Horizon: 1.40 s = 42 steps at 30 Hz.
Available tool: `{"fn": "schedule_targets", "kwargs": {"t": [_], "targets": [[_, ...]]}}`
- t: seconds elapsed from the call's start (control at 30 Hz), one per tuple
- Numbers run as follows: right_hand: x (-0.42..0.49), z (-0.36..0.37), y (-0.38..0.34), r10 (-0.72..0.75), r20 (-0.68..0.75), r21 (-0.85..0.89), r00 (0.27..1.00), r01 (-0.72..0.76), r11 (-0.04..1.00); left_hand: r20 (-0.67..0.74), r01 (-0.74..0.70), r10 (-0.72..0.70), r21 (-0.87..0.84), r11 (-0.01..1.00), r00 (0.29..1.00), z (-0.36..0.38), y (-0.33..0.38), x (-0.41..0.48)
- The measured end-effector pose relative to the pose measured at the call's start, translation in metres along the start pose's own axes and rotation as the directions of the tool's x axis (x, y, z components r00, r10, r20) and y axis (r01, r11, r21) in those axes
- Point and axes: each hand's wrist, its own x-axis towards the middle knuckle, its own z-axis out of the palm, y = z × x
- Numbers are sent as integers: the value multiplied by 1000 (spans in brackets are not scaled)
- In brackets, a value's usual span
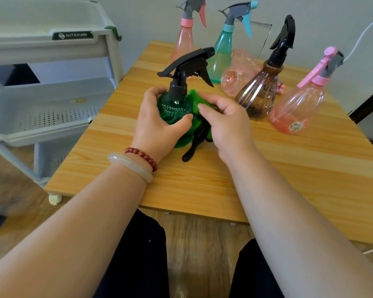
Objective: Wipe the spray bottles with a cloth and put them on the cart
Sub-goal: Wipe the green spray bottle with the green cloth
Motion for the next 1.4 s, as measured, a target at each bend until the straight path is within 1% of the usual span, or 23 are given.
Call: {"fn": "schedule_targets", "kwargs": {"t": [0.07,0.13,0.2,0.27,0.37,0.43,0.47,0.53,0.6,0.67,0.7,0.73,0.77,0.8,0.87,0.93,1.0,1.07,1.1,1.17,1.23,1.33,1.4], "targets": [[0,-1,5,65,-12,-15,998,-65,998,0,5,-5,-1,1000,1000,0,0,-1],[1,-4,12,145,-3,-99,989,-145,984,-1,6,-6,-1,1000,1000,-1,-1,0],[1,-6,14,174,6,-181,985,-171,969,-2,5,-5,5,1000,1000,-1,0,1],[2,-6,11,156,-16,-165,988,-157,974,-13,-11,11,20,1000,1000,0,1,1],[1,-4,0,77,-39,-16,996,-77,997,-8,-31,31,34,999,999,0,2,1],[0,0,-3,29,-39,6,999,-29,1000,-4,-40,40,41,998,999,0,1,1],[-1,0,-2,38,-49,3,998,-38,999,-2,-44,44,44,998,999,0,0,1],[-2,-1,2,124,-59,-16,991,-125,992,0,-50,50,57,997,999,1,-1,1],[-2,-3,7,206,-51,-122,977,-211,970,-4,-38,38,90,995,999,1,-2,1],[-1,-4,8,225,-55,-170,973,-231,958,-15,-28,30,110,993,999,1,-3,2],[0,-3,5,210,-64,-131,976,-217,967,-18,-29,31,112,993,999,1,-3,2],[0,-3,2,183,-69,-49,981,-186,981,-17,-30,32,111,993,999,1,-3,2],[0,-1,-1,142,-67,26,988,-141,990,-13,-31,33,113,993,999,0,-3,2],[-1,1,-3,100,-63,62,993,-97,993,-12,-34,35,113,993,999,0,-3,2],[-3,5,0,85,-77,47,993,-82,996,-16,-33,35,108,994,999,-1,-2,2],[-5,5,6,153,-105,4,983,-153,988,-19,-25,27,94,995,999,-2,-1,1],[-4,3,8,222,-78,-57,972,-227,972,-16,-20,21,70,997,1000,-4,-1,2],[-3,1,5,237,-66,-99,969,-243,965,-9,-20,21,43,999,1000,-3,-3,2],[-2,1,2,219,-74,-60,973,-224,973,-7,-21,21,40,999,1000,-3,-2,1],[-3,2,-2,174,-74,71,982,-169,983,-13,-24,25,58,998,1000,-2,-1,0],[-4,4,0,173,-68,100,983,-166,981,-18,-20,21,63,998,1000,-2,-1,-1],[-2,0,8,273,-45,-21,961,-274,962,-13,-9,10,54,999,1000,-2,-1,0],[1,-3,8,304,-40,-80,952,-306,949,-22,-19,21,87,996,1000,-1,-1,0]]}}
